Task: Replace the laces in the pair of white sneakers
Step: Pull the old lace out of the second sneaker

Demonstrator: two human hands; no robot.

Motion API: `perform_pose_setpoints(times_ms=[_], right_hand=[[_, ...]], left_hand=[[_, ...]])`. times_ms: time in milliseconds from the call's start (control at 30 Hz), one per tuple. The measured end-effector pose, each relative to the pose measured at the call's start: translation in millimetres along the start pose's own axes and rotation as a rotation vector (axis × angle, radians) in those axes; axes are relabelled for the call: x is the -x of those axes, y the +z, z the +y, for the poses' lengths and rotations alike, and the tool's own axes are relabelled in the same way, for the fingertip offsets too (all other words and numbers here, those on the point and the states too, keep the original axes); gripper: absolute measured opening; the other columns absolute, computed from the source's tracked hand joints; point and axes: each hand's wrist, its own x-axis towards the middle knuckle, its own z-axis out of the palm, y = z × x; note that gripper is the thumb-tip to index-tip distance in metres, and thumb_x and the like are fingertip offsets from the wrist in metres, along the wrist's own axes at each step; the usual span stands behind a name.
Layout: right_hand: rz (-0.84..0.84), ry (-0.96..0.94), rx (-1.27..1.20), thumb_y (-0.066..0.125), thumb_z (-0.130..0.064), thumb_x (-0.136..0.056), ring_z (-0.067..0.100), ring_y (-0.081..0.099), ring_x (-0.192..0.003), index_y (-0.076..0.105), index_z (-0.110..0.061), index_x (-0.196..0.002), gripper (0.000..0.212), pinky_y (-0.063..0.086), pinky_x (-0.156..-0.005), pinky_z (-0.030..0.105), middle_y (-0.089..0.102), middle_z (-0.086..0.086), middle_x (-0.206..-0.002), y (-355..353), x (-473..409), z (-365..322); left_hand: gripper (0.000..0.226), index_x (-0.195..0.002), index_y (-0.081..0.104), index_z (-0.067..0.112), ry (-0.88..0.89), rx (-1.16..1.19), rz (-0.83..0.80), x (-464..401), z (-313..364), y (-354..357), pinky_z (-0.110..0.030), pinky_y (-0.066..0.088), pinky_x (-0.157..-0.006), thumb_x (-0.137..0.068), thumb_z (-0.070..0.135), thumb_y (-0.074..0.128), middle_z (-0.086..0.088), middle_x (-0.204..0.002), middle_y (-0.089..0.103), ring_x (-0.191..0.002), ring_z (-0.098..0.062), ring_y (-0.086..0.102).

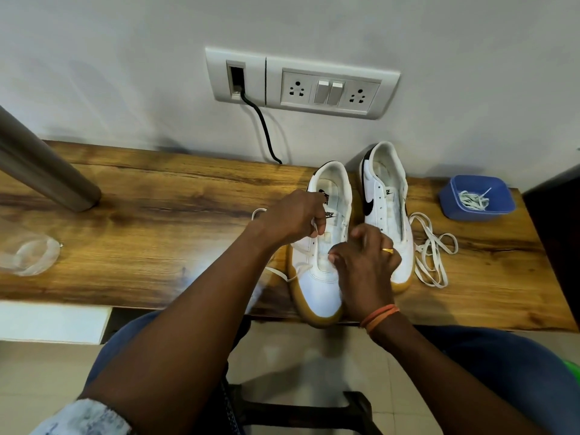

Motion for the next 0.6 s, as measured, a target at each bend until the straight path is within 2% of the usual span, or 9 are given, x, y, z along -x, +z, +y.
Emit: perform_pose_setpoints(times_ms=[33, 100, 200, 267, 367, 500, 600], right_hand=[[0.041, 0.017, -0.028, 0.070, -0.019, -0.078, 0.030, 0.042, -0.108, 0.068, -0.024, -0.076, 0.005, 0.026, -0.083, 0.040, 0.047, 0.007, -0.113, -5, 0, 5], [0.076, 0.093, -0.062, 0.062, -0.027, -0.086, 0.027, 0.042, -0.108, 0.069, -0.027, -0.079, 0.010, 0.022, -0.084, 0.037, 0.044, 0.003, -0.111, -16, -3, 17], [0.070, 0.161, -0.087, 0.068, -0.026, -0.089, 0.028, 0.043, -0.110, 0.071, -0.028, -0.081, 0.009, 0.023, -0.087, 0.039, 0.043, 0.002, -0.109, -25, -7, 28], [0.056, 0.093, -0.059, 0.069, -0.029, -0.087, 0.031, 0.043, -0.111, 0.072, -0.027, -0.089, 0.005, 0.021, -0.085, 0.037, 0.044, 0.005, -0.111, -22, -6, 23], [-0.012, -0.027, -0.047, 0.073, -0.032, -0.080, 0.032, 0.040, -0.114, 0.073, -0.029, -0.099, 0.019, 0.026, -0.088, 0.040, 0.043, 0.006, -0.121, -7, -4, 7], [-0.059, -0.012, -0.041, 0.082, -0.024, -0.074, 0.031, 0.041, -0.112, 0.071, -0.027, -0.076, 0.011, 0.030, -0.085, 0.045, 0.046, 0.004, -0.117, 8, -3, 0], [-0.008, 0.017, -0.185, 0.075, -0.026, -0.078, 0.026, 0.041, -0.111, 0.072, -0.026, -0.072, 0.007, 0.029, -0.088, 0.042, 0.041, -0.003, -0.110, -8, -4, 9]], left_hand=[[0.014, -0.088, 0.077, 0.011, 0.000, 0.005, -0.001, 0, -1, 0, -0.020, 0.038, -0.076, -0.079, 0.001, 0.075, -0.007, -0.131, 0.061, -0.103, -0.021, 0.062], [0.014, -0.087, 0.077, 0.013, -0.012, 0.013, -0.004, -1, 0, -1, -0.020, 0.038, -0.075, -0.079, 0.002, 0.075, -0.006, -0.128, 0.063, -0.103, -0.020, 0.063], [0.014, -0.087, 0.077, 0.015, -0.015, -0.003, -0.007, -1, 2, 0, -0.020, 0.038, -0.074, -0.079, 0.004, 0.076, -0.003, -0.131, 0.061, -0.106, -0.020, 0.062], [0.015, -0.087, 0.077, 0.016, -0.009, -0.013, -0.007, 0, 2, 0, -0.022, 0.042, -0.074, -0.079, 0.003, 0.076, -0.003, -0.130, 0.061, -0.106, -0.020, 0.062], [0.016, -0.089, 0.077, 0.015, -0.001, -0.020, 0.011, 1, 3, 0, -0.031, 0.050, -0.082, -0.080, 0.002, 0.075, -0.005, -0.127, 0.061, -0.108, -0.021, 0.060], [0.015, -0.087, 0.076, 0.014, 0.003, -0.014, 0.019, 0, 2, 2, -0.029, 0.048, -0.079, -0.078, 0.002, 0.075, -0.005, -0.124, 0.063, -0.104, -0.020, 0.061], [0.015, -0.088, 0.075, 0.012, -0.002, 0.007, 0.004, 0, 0, 1, -0.026, 0.045, -0.076, -0.077, 0.001, 0.076, -0.005, -0.122, 0.065, -0.102, -0.019, 0.062]])
